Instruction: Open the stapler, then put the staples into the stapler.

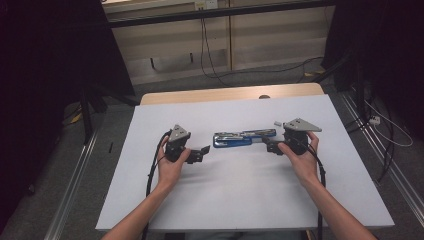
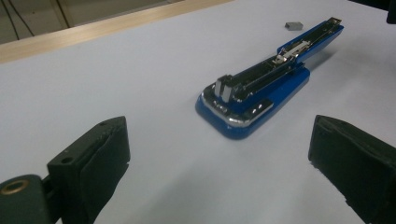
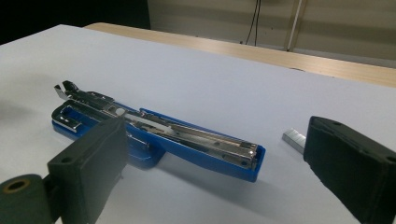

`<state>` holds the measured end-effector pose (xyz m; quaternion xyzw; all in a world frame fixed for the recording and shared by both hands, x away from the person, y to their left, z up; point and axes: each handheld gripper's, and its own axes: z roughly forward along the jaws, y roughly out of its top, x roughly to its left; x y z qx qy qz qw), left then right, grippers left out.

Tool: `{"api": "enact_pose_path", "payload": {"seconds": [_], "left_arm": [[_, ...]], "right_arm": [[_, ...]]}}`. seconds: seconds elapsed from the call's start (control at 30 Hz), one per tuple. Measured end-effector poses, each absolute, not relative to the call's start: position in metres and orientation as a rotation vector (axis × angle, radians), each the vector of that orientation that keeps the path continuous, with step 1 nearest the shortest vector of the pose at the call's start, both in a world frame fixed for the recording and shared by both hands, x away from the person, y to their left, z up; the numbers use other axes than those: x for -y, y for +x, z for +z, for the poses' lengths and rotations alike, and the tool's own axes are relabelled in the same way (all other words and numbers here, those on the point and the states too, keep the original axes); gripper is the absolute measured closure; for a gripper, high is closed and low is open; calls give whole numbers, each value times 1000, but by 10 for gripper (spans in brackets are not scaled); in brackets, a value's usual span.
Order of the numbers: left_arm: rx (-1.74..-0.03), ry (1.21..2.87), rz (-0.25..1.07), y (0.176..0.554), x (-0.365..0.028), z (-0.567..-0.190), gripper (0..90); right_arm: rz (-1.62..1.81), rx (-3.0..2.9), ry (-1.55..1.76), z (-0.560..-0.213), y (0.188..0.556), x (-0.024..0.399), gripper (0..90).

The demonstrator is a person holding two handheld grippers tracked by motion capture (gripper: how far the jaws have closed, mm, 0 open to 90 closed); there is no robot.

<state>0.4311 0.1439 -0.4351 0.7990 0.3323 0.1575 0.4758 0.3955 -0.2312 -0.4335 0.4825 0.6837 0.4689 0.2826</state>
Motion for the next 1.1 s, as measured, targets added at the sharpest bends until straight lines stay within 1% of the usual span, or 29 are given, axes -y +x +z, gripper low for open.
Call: {"api": "enact_pose_path", "payload": {"seconds": [0.13, 0.5, 0.67, 0.77, 1.1], "left_arm": [[-817, 1930, 376, 420, -155, -431, 57], [-834, 1913, 428, 395, -182, -429, 52], [-882, 1866, 436, 384, -192, -425, 54], [-864, 1862, 483, 376, -196, -423, 54], [-874, 1878, 455, 364, -205, -428, 53]], "right_arm": [[1253, -1820, 1291, -432, 393, 235, 67], [1236, -1806, 1309, -436, 389, 242, 71], [1234, -1800, 1309, -435, 385, 244, 77], [1250, -1779, 1311, -432, 384, 246, 89], [1238, -1805, 1319, -429, 388, 251, 79]]}}
